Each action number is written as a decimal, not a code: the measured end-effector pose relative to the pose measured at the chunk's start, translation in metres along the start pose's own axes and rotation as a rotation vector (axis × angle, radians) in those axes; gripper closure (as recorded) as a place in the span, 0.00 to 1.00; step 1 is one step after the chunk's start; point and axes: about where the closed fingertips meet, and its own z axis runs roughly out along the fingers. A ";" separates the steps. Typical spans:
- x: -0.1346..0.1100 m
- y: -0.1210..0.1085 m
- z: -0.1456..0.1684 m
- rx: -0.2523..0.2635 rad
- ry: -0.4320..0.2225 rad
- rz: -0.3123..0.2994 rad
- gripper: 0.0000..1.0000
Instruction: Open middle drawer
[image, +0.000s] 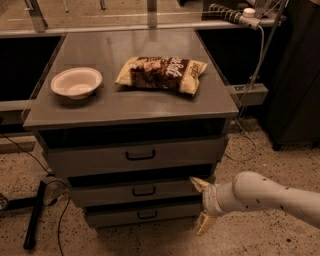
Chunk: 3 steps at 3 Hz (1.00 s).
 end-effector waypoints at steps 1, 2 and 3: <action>0.013 -0.016 0.010 0.111 0.054 -0.030 0.00; 0.015 -0.032 0.008 0.176 0.063 -0.033 0.00; 0.015 -0.032 0.008 0.176 0.063 -0.033 0.00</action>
Offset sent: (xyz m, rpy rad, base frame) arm 0.0169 -0.0052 -0.0091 -0.0381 -0.0957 -0.0417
